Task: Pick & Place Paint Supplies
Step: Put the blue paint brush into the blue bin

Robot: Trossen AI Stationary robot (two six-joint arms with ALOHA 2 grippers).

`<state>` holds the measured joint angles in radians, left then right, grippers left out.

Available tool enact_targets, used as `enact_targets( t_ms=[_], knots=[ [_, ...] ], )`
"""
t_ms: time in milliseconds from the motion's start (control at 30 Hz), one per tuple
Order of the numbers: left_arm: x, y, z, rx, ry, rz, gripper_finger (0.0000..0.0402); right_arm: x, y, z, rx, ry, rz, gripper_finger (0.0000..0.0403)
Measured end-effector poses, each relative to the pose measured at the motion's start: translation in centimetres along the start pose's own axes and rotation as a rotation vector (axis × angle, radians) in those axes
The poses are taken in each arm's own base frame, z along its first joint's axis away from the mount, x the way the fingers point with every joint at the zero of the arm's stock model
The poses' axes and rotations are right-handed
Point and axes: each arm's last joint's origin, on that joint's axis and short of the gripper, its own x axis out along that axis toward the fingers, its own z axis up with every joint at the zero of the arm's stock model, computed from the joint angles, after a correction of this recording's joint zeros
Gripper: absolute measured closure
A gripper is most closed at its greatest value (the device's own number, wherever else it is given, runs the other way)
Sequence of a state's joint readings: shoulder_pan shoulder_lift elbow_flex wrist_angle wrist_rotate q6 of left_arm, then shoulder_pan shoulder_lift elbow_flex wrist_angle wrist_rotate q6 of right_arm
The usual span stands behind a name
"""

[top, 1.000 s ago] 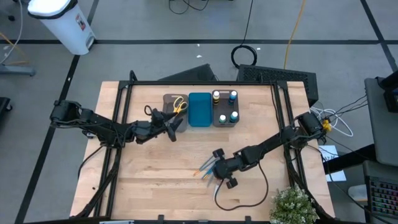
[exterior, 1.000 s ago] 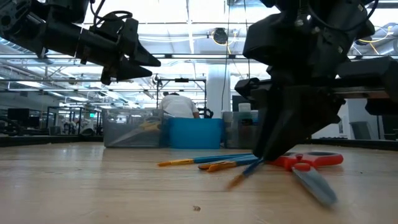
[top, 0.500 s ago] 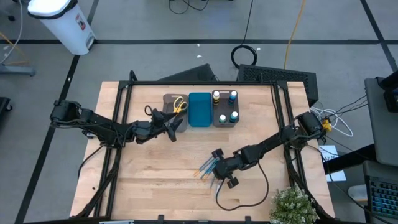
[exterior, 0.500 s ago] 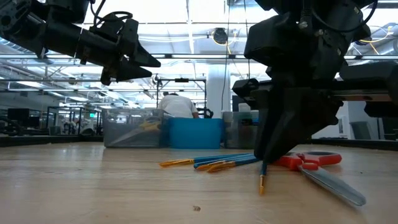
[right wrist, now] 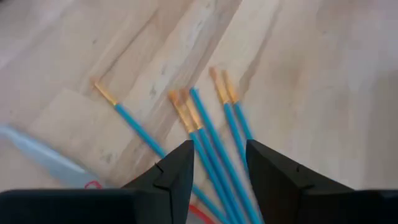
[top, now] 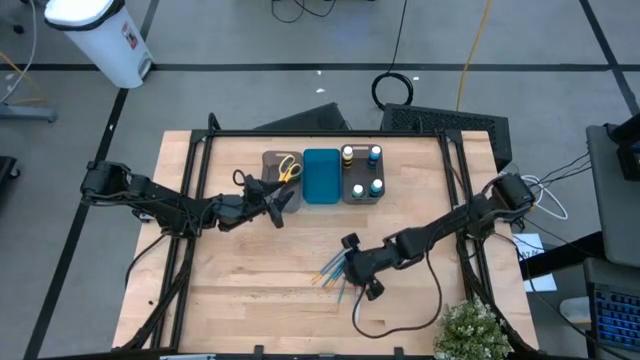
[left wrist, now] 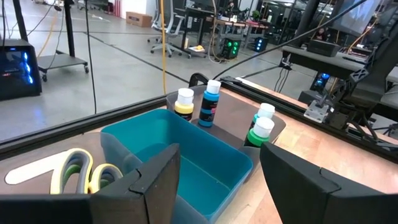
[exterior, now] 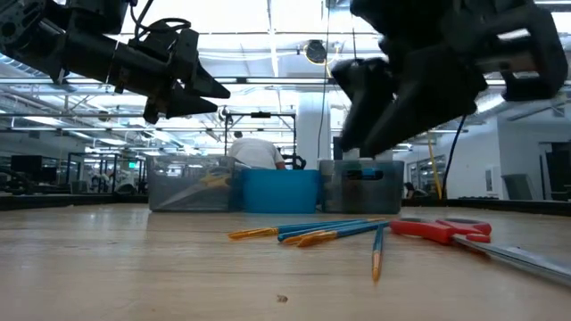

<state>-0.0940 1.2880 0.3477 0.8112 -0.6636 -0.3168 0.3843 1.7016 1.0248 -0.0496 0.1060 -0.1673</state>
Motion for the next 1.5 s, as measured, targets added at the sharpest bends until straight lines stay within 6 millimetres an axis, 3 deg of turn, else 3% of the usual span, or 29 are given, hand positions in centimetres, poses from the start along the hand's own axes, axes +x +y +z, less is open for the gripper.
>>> enact_targets(
  t_ms=[167, 333, 500, 667, 833, 933, 1267, 1500],
  knots=[
    [0.0, 0.0, 0.0, 0.000, 0.000, 0.000, 0.0174, 0.0, 0.4, 0.1, -0.001, -0.004, 0.009, 0.0274],
    [0.0, 0.0, 0.0, -0.006, 0.000, 0.000, 0.0174, 2.1, 0.7, -0.6, -0.010, 0.001, 0.009, 0.0280],
    [0.0, 0.0, 0.0, -0.006, 0.000, 0.001, 0.0174, 3.8, -0.9, -1.1, 0.021, -0.031, -0.033, 0.0279],
    [0.0, 0.0, 0.0, -0.006, -0.001, 0.001, 0.0174, 3.9, -2.8, -0.7, 0.072, -0.109, -0.080, 0.0283],
    [0.1, 0.1, 0.0, -0.004, -0.001, 0.006, 0.0174, 3.7, -2.8, 0.4, 0.085, -0.243, 0.017, 0.0284],
    [0.1, 0.1, 0.0, -0.005, -0.002, 0.008, 0.0174, 4.7, -2.5, 0.5, 0.070, -0.297, 0.045, 0.0284],
    [0.1, 0.1, 0.0, -0.007, -0.002, 0.007, 0.0174, 9.0, -1.5, -0.9, 0.020, -0.242, 0.058, 0.0278],
    [0.1, 0.2, -0.1, 0.003, 0.011, 0.012, 0.0174, 10.2, -2.0, -1.6, 0.037, -0.147, 0.068, 0.0296]
  ],
)
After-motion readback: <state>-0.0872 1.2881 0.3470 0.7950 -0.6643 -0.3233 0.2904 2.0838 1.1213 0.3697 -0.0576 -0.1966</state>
